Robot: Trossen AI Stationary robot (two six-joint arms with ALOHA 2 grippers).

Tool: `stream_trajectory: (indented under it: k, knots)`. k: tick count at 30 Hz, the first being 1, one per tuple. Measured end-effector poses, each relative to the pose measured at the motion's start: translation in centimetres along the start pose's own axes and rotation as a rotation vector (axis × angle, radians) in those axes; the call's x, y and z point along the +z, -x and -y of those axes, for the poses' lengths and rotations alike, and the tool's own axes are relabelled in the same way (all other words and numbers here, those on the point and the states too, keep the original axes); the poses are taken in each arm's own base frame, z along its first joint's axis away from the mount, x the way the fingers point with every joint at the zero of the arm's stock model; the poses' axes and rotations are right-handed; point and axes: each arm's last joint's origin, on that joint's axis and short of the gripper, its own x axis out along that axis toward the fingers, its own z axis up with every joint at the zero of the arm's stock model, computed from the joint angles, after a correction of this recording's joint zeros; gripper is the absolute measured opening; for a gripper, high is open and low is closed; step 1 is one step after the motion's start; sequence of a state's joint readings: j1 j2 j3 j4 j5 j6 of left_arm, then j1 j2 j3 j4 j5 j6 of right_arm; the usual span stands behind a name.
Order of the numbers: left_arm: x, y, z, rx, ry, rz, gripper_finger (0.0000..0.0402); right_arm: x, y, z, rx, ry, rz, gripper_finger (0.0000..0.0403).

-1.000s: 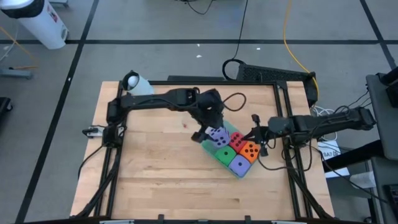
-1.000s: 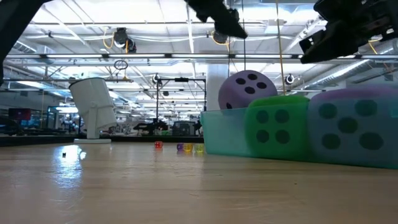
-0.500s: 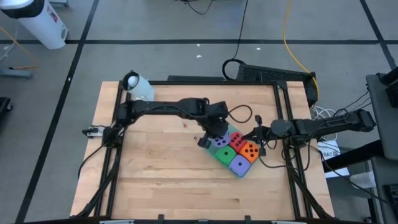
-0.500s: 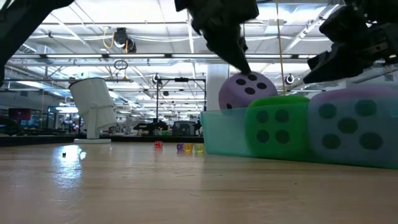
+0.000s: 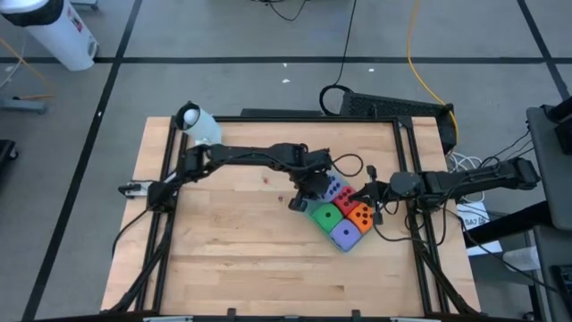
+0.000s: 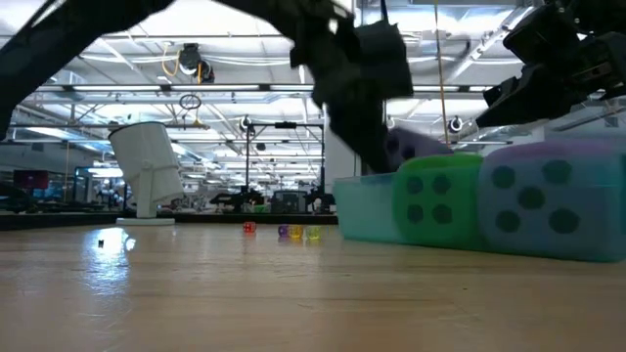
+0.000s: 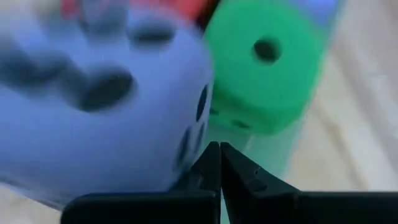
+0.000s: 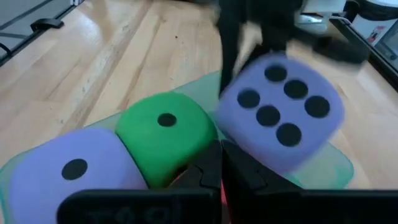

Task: Pick & Place Dice
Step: Put the big purple dice into the bin

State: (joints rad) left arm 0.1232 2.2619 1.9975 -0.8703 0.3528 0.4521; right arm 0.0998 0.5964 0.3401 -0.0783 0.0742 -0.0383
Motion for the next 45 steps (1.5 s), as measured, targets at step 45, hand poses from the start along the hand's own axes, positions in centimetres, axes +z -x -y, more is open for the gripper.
stream_trajectory:
  k: [45]
  knots:
    - [-0.3, 1.1, -5.1, 0.038, -0.152, 0.255, 0.0, 0.3, 0.5, 0.4, -0.136, -0.022, 0.033, 0.0]
